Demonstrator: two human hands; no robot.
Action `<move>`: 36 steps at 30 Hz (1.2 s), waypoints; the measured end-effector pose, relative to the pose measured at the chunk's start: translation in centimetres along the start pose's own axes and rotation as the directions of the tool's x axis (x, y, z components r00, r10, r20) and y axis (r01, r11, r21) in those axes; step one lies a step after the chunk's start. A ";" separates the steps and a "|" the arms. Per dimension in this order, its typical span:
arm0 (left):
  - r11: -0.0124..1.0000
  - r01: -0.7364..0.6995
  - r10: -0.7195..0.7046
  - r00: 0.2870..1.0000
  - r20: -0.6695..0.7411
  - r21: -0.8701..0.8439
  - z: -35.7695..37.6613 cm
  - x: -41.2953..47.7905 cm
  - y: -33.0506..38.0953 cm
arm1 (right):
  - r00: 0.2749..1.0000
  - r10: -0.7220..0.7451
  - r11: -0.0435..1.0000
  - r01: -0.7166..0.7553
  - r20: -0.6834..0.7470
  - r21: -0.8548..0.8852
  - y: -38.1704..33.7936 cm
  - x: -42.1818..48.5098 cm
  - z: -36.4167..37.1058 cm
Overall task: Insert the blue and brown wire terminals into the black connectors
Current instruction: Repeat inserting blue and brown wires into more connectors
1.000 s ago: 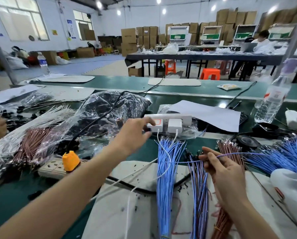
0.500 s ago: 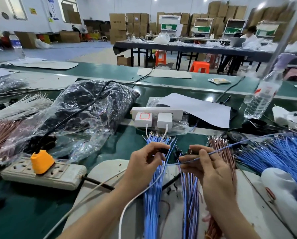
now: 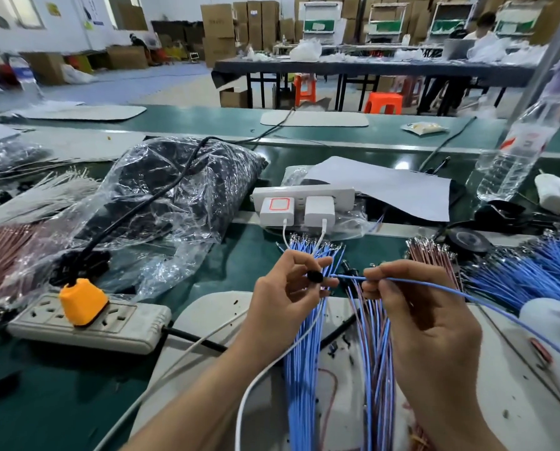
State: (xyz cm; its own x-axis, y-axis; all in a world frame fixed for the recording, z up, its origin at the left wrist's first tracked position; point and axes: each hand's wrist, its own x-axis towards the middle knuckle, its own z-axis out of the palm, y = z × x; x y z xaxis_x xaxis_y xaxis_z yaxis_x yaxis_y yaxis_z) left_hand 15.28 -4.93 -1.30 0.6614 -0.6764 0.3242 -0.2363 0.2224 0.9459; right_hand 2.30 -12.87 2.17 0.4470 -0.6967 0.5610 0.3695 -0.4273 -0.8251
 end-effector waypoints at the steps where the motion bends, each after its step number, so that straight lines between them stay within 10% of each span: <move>1: 1.000 -0.006 0.006 1.000 0.000 0.020 0.0 0.0 0.1 | 1.000 -0.015 1.000 0.015 -0.009 0.002 -0.1 -0.1 0.0; 36: 0.919 -0.186 0.178 0.982 0.056 0.347 0.1 -0.4 0.7 | 0.996 -0.016 0.995 0.025 0.083 -0.097 0.7 -0.2 -0.4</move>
State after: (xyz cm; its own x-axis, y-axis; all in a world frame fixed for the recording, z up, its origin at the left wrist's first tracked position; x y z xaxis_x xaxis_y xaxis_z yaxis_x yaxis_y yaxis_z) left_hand 14.77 -4.51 -0.75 0.5676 -0.6646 0.4860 -0.5876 0.0865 0.8045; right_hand 2.16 -13.27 1.52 0.5073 -0.6391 0.5781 0.2997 -0.4981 -0.8137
